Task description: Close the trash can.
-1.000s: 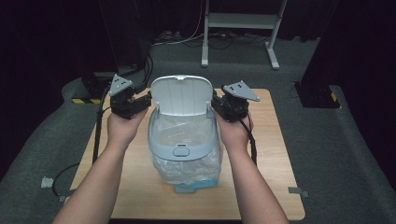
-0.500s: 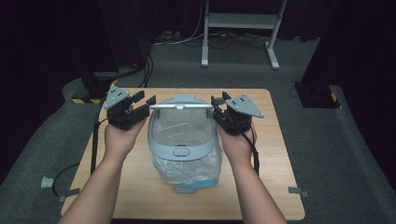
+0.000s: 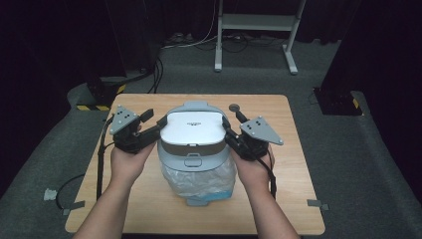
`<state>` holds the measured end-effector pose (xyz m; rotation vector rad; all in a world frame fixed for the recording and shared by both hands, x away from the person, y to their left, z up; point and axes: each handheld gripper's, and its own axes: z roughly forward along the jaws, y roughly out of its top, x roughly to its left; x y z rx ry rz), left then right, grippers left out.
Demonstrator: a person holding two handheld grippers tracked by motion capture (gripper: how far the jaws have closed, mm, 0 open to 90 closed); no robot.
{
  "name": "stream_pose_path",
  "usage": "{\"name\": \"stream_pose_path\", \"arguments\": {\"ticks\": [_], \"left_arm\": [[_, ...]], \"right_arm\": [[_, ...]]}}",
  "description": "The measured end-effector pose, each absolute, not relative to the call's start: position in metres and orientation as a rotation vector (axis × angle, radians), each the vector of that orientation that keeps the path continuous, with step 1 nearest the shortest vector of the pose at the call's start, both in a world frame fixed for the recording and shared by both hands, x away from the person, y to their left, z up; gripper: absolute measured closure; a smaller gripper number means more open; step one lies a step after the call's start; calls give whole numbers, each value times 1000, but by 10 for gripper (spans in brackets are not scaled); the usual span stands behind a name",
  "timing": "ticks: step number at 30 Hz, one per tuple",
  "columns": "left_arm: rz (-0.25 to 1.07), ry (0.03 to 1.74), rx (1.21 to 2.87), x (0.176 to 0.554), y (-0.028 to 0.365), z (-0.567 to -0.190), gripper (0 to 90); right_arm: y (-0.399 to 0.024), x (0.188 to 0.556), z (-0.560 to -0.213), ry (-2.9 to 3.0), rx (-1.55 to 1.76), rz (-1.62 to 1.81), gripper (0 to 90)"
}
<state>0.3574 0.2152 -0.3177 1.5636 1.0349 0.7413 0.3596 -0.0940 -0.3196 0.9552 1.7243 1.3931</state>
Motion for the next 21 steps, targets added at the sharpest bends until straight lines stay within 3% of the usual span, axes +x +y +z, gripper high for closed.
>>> {"name": "stream_pose_path", "arguments": {"ticks": [15, 21], "left_arm": [[800, 1022, 1564, 330, 212, -325, 377], [752, 1022, 1559, 332, 215, -331, 335]], "right_arm": [[-97, 345, -326, 1762, 986, 1409, 482], [-99, 342, -332, 1777, 993, 1413, 468]]}}
